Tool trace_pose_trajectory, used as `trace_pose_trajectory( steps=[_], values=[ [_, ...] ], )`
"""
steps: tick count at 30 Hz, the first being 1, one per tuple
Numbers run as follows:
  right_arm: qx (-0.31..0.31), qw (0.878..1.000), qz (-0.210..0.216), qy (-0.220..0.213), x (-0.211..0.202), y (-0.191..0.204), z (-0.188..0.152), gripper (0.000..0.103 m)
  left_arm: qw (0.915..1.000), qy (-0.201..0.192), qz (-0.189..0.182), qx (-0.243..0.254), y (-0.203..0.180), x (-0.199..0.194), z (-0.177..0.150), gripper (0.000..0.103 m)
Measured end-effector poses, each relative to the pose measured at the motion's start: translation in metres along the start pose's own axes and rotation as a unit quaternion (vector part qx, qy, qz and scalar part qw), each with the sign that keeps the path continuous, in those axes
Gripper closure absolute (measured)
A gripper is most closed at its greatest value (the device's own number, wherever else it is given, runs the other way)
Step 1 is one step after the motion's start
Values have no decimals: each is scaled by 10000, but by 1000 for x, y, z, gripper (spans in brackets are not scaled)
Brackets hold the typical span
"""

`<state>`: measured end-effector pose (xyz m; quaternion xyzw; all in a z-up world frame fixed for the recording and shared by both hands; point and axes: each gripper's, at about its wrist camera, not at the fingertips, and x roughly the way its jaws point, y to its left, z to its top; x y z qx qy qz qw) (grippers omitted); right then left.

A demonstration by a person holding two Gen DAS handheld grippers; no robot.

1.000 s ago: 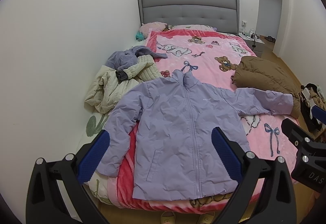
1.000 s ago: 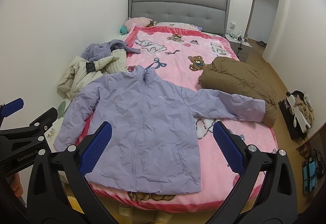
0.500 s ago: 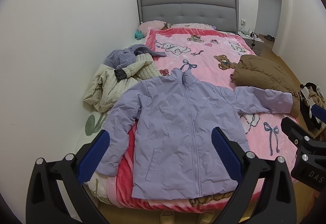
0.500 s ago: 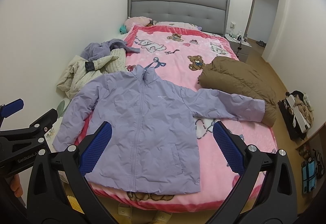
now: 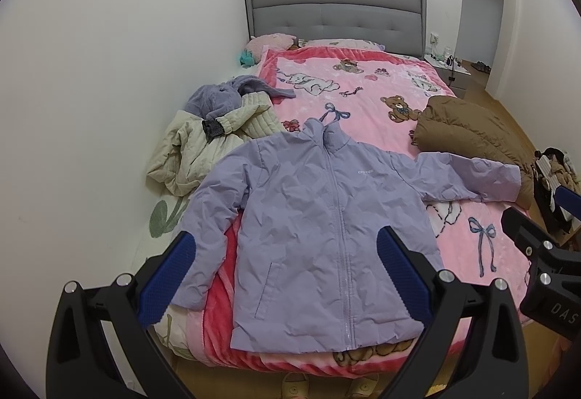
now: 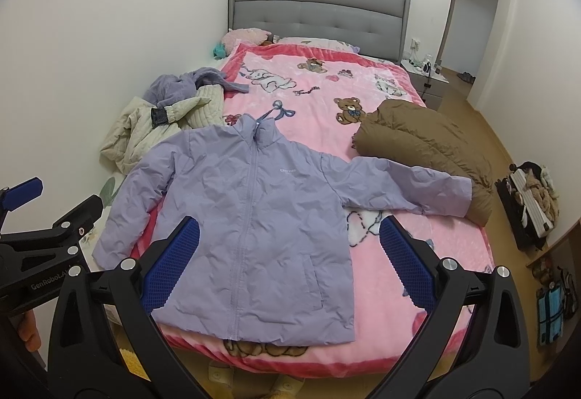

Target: Fold large clothes

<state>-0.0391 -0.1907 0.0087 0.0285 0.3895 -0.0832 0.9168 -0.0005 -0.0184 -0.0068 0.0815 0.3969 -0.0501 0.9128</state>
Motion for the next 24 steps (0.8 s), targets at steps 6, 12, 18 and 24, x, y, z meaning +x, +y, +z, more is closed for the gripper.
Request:
trace_pose_trajectory(
  steps=[6,12,18,24],
  values=[
    [-17,9999,106,-15,-2,-2,3,8,9997,100,76,-209,-2,1,-15,5],
    [-280,9967,679,-346,12,-8,-2,8,9961,-36,227,-854,16,6,-30,5],
    [-684,9879,1368,-275,47,27,10,8,9868,58,134,-1611,73,43,-46,5],
    [-581,9922,1093,166,111,88,32,8,9485,366,-834,-3033,177,136,-96,5]
  ],
)
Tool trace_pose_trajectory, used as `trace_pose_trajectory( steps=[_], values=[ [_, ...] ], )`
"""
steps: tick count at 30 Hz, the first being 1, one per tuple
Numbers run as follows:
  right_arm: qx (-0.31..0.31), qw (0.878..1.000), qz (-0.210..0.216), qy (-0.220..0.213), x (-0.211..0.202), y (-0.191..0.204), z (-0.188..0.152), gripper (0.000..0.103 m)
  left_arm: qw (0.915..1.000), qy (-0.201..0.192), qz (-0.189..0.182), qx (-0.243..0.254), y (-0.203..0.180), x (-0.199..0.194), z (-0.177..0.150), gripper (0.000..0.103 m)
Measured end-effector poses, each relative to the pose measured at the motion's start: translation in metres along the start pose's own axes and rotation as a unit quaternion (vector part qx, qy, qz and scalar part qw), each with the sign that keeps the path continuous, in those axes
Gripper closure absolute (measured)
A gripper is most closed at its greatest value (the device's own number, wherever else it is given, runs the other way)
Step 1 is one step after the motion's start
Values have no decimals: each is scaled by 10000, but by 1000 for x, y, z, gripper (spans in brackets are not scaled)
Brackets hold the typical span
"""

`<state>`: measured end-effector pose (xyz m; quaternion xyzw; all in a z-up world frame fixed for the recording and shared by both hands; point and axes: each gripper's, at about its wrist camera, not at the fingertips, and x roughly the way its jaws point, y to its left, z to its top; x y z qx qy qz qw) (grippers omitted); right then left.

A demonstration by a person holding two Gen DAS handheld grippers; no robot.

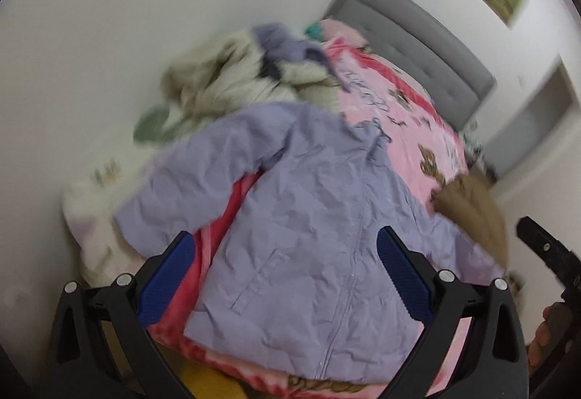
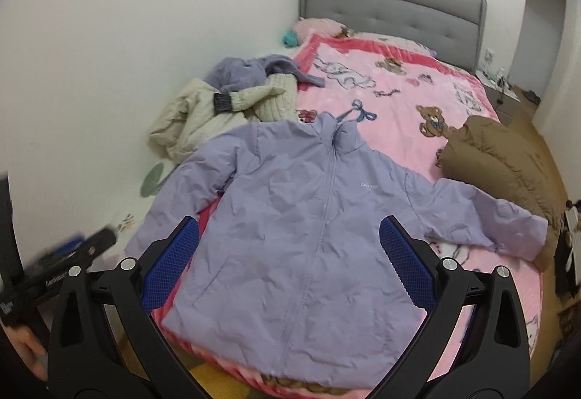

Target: Fold large clothes

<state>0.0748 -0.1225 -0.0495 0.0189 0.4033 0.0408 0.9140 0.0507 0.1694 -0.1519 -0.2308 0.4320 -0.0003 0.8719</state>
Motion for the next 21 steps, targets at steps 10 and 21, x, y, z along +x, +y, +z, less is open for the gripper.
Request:
trace_pose_trajectory(
  steps=[10,21],
  values=[
    [-221,9972,-337,626,114,78,25,8,9883,269,173,-1489,195,128,-13,5],
    [-980,9822,-515,1519,176,120,-1,8,9553,707,27,-2872,269,198,-55,5]
  ],
)
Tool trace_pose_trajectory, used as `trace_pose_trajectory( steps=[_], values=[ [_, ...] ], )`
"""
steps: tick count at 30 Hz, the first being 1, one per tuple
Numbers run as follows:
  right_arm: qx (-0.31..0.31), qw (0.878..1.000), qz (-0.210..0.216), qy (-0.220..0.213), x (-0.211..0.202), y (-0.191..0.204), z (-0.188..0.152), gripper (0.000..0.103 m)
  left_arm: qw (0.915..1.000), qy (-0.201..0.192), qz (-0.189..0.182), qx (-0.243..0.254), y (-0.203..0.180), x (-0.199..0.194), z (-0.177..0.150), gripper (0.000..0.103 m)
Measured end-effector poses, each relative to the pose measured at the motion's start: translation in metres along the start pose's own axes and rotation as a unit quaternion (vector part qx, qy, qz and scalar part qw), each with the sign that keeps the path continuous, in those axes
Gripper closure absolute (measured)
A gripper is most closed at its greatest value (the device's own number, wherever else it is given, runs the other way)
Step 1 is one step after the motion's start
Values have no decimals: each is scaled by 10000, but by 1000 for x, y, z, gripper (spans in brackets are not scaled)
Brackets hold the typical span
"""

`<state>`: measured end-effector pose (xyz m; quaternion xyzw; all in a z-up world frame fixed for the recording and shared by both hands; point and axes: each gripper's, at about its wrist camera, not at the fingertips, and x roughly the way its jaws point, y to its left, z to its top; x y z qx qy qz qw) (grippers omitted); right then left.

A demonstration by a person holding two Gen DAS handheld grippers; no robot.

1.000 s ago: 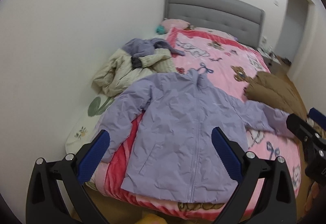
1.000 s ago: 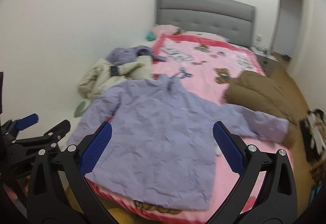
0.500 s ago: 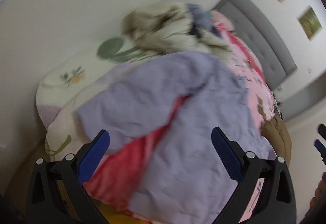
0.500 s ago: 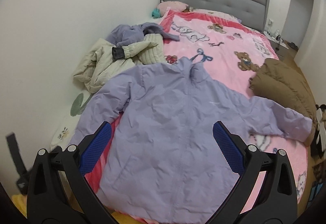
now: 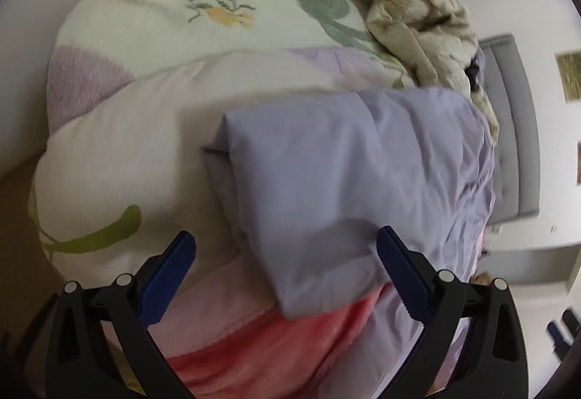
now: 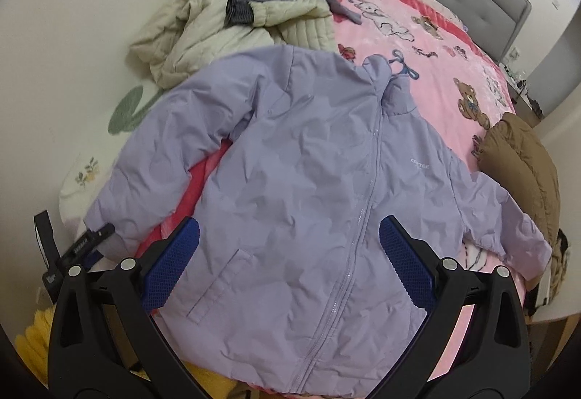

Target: Fold large clothes

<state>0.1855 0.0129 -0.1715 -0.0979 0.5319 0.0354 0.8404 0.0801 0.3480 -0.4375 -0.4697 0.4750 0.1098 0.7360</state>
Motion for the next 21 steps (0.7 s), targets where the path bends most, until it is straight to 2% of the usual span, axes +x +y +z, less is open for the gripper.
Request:
trace_pose_trajectory(
  steps=[3,5,8,10,13,17,21],
  values=[
    [-88,9999,-77,106,10,1,0,8,9997,35,-161,-155,-3,8,4,11],
    [-105,9997,-138,172,16,-1,-1,8,9996,62,-192,-185,-9,13,4,20],
    [-70,9997,-117,220,22,-4,-4,8,9999,-59,30,101,-23,13,3,38],
    [-36,9997,-114,218,23,-8,-8,8,9995,-112,186,245,-32,10,5,60],
    [55,9997,-86,223,22,-20,-16,8,9973,-499,361,407,-54,-11,14,79],
    [366,9991,-98,185,20,-45,-28,8,9863,-1208,461,1023,-103,-54,31,83],
    [864,9962,-39,137,19,-77,-41,8,9687,-1863,170,1634,-181,-104,56,83]
  ],
)
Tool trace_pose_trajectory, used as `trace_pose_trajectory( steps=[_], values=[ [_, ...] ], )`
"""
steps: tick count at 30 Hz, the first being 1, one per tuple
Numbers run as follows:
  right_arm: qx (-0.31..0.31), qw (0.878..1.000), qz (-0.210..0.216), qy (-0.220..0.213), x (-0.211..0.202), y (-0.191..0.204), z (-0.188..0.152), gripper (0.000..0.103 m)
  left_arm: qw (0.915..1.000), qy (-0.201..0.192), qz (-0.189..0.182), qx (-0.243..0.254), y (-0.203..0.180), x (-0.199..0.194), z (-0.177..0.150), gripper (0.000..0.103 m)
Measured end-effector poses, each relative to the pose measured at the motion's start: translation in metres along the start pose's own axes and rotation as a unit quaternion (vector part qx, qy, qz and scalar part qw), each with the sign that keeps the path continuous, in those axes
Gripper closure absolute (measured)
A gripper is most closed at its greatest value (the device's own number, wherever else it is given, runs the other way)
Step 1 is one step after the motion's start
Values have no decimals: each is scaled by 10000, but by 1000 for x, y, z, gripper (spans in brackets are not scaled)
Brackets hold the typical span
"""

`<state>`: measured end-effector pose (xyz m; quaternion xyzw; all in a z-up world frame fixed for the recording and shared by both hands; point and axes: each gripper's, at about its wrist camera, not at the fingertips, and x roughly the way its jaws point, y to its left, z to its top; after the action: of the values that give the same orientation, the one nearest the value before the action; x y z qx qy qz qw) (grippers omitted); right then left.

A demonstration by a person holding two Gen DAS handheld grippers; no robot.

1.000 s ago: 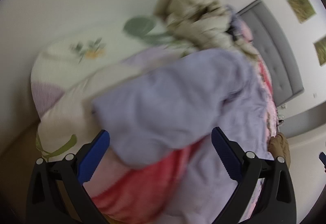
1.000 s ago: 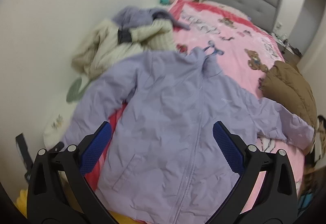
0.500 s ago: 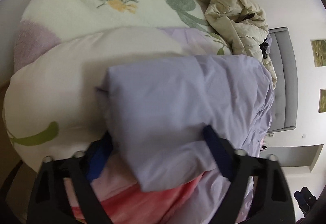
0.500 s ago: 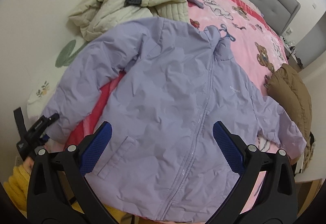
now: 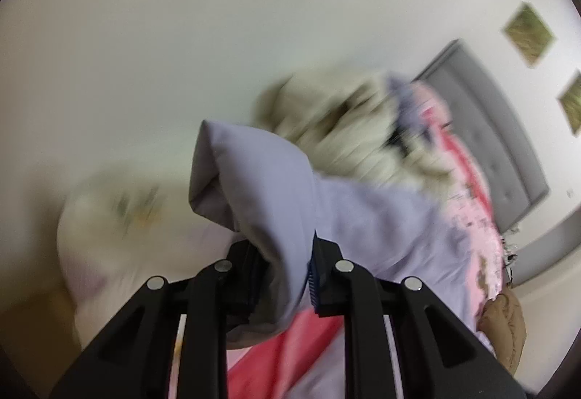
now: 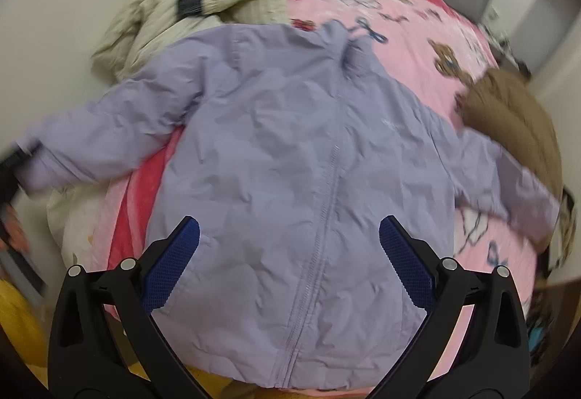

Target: Fold large clothes

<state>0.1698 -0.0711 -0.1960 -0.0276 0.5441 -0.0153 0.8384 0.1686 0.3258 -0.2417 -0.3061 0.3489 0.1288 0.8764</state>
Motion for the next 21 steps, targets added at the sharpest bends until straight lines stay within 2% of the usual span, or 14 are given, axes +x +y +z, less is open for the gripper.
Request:
trace_pose_trajectory(
  steps=[2,4,6,8,10,12,14,16,21],
  values=[
    [284,9996,27,-2,2,-21,-7,8,9979,-238,-349,487,-50,-12,33,83],
    [506,9987,33,-31,3,-38,-12,8,9931,-333,-634,924,-96,-16,51,83],
    [806,9967,23,-92,5,-62,-20,8,9814,-358,-1041,1570,-163,-16,60,83],
    [1090,9940,-23,-112,10,-86,-28,8,9690,-253,-1364,2042,-219,-10,52,83],
    [1390,9902,-47,-80,19,-109,-36,8,9547,-101,-1561,2531,-272,1,31,83],
    [1676,9857,-148,-3,28,-133,-43,8,9376,91,-1750,3004,-325,19,-8,83],
    [1899,9815,-225,-9,33,-153,-51,8,9265,342,-1955,3197,-356,37,-47,83],
    [2061,9778,-368,-25,40,-177,-63,8,9176,613,-2087,3328,-380,57,-87,84],
    [2435,9684,-532,42,61,-222,-84,8,8891,1347,-2028,3877,-419,120,-211,84]
  ],
)
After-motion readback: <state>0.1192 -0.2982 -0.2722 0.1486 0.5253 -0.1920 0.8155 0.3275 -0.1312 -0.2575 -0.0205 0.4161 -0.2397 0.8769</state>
